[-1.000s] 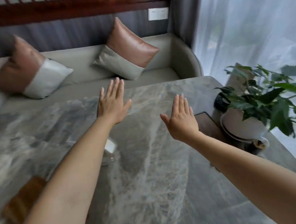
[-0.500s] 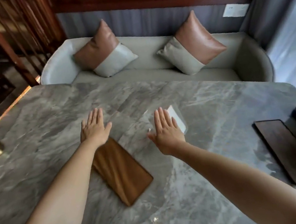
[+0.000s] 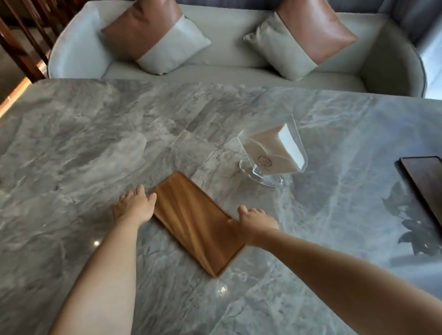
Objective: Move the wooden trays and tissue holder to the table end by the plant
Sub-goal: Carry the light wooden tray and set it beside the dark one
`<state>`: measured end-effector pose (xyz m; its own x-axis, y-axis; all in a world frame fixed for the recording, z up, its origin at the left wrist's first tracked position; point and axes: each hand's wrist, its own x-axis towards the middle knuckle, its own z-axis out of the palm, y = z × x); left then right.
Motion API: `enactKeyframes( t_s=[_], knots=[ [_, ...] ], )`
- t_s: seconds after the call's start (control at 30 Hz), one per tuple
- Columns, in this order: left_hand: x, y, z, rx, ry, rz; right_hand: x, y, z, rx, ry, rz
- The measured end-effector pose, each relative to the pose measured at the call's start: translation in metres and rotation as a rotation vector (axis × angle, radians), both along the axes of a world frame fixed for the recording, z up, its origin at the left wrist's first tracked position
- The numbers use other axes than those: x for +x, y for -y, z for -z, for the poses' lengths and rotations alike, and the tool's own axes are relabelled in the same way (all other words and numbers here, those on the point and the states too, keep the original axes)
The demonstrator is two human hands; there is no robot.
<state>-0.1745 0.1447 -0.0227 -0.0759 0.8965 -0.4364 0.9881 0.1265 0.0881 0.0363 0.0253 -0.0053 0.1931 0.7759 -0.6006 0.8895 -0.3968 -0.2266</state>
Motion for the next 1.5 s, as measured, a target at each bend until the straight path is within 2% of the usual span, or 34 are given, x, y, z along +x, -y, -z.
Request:
enactKeyframes(
  t_s=[0.17,0.5,0.83,1.1,1.27,1.5],
  knots=[
    [0.006,-0.005,0.009,-0.012,0.023,0.008,0.000,0.006,0.007,-0.064,-0.119,0.232],
    [0.013,-0.003,0.013,-0.037,0.012,-0.032,0.003,0.020,0.034,-0.015,-0.295,0.610],
    [0.022,0.004,-0.009,0.005,0.065,-0.171,0.019,0.019,0.018,0.145,-0.320,0.546],
    [0.052,-0.020,-0.080,0.238,0.070,-0.135,0.050,0.006,-0.050,0.471,-0.440,0.563],
    [0.094,-0.034,-0.126,0.391,0.099,-0.083,0.087,0.007,-0.091,0.646,-0.474,0.587],
    [0.198,-0.030,-0.166,0.461,0.175,0.064,0.173,0.032,-0.123,0.821,-0.392,0.655]
  ],
)
